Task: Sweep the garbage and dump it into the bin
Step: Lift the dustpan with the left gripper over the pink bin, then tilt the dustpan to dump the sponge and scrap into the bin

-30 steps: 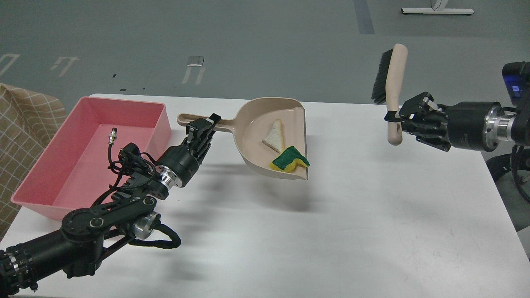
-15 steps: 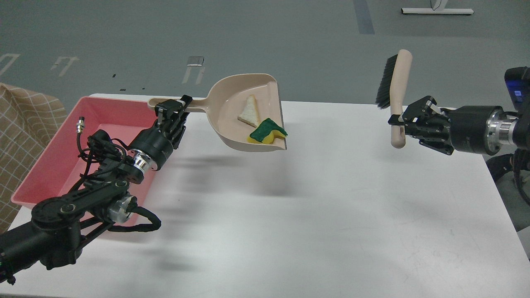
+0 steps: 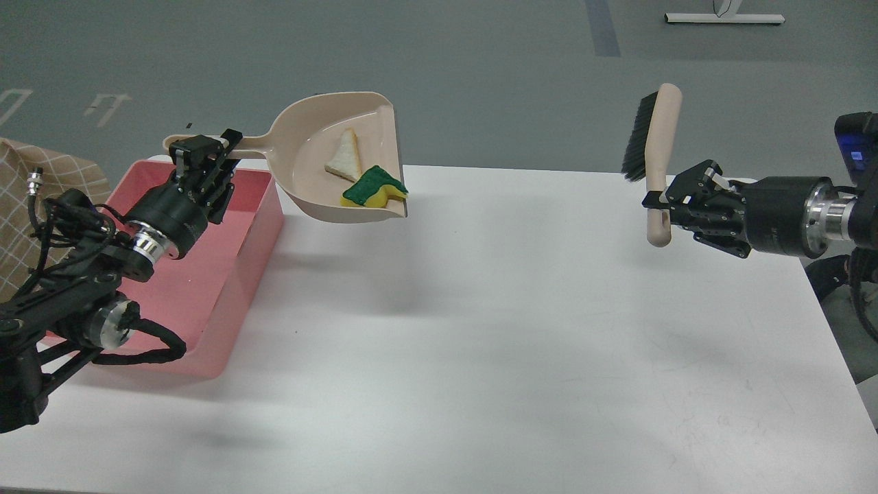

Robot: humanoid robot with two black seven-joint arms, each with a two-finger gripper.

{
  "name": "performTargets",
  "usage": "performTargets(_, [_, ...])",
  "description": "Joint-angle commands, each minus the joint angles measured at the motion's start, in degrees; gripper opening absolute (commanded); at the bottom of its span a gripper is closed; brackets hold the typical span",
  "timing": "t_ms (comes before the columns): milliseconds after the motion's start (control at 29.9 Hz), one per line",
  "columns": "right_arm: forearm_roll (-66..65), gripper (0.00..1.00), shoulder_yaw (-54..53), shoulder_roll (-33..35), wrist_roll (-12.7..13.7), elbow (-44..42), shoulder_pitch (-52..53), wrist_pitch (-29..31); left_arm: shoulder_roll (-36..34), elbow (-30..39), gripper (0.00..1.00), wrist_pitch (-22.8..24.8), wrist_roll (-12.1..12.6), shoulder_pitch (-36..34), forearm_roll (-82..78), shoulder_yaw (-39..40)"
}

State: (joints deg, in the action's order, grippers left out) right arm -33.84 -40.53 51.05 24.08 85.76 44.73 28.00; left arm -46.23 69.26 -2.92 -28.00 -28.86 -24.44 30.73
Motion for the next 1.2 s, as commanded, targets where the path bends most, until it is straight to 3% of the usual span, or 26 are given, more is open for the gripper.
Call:
performTargets(0, [-0.1,0.00,0.0,-0.1,0.1,-0.1,0.0,0.0,-3.1,-0.1,0.00,2.2,0.0,0.4,0.1,0.2])
performTargets(267, [-0.1,0.00,0.0,-0.4,0.1,-0.1,0.0,0.0,-7.0,-0.8,0.00,6.3,0.0,0.5,3.7,1.4])
performTargets(468, [-0.1,0.00,0.0,-0.4,0.1,-0.1,0.0,0.0,-9.4,-1.5,0.00,6.7,0.0,0.6,4.0,1.3])
performTargets(735, [-0.2,0.00,0.0,-0.4,0.1,-0.1,0.0,0.0,-13.2,-7.7,0.00,11.9,0.0,2.0,4.1,1.4])
performTargets(1169, [-0.2,0.00,-0.1,-0.5,0.1,-0.1,-0.1,0.0,-20.2,-10.3,0.00,16.7,0.0,4.5,5.6,1.3])
